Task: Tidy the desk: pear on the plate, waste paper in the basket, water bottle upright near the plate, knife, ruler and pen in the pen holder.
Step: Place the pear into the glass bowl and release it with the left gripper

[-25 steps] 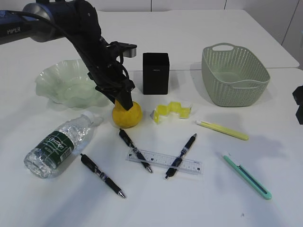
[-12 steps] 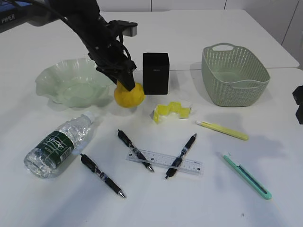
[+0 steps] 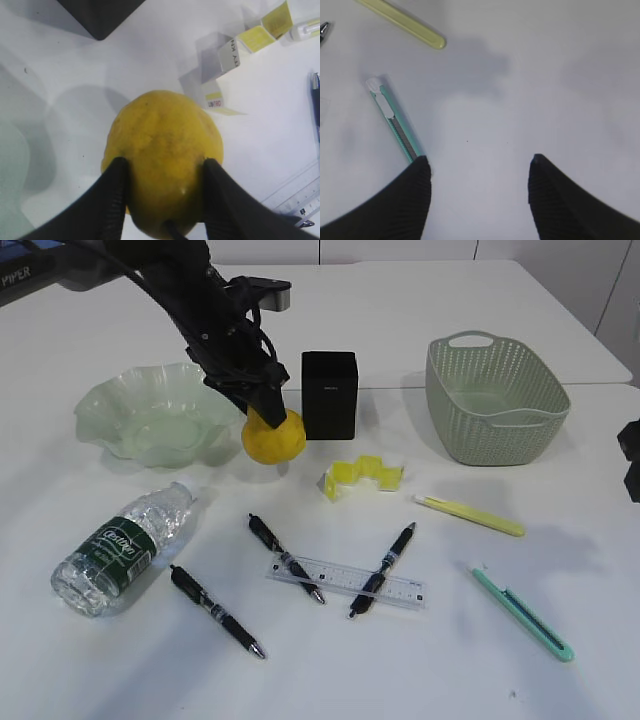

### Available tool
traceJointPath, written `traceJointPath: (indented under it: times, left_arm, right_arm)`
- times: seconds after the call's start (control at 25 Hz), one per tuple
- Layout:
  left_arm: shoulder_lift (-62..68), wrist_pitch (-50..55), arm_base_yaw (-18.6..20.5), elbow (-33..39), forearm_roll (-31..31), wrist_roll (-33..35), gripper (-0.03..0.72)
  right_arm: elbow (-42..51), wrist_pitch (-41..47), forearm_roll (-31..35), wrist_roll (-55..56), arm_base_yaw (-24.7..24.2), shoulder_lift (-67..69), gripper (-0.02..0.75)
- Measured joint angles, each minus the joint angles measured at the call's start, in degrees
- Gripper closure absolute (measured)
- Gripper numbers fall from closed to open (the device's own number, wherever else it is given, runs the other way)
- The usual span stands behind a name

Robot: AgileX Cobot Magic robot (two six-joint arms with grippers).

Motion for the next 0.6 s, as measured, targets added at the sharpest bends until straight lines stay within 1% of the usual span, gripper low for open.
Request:
traceJointPath:
  times: [0.4, 0.6]
  left_arm:
    - [0.0, 0.0, 0.0, 0.0, 0.0, -1.0, 0.392]
    - [-0.2, 0.2, 0.0, -2.0, 0.0, -1.3, 0.392]
  right_arm:
    - [0.0, -0.1, 0.0, 0.0, 0.0, 0.0, 0.282]
    - [0.0, -0.4, 0.0, 0.0, 0.0, 0.0, 0.282]
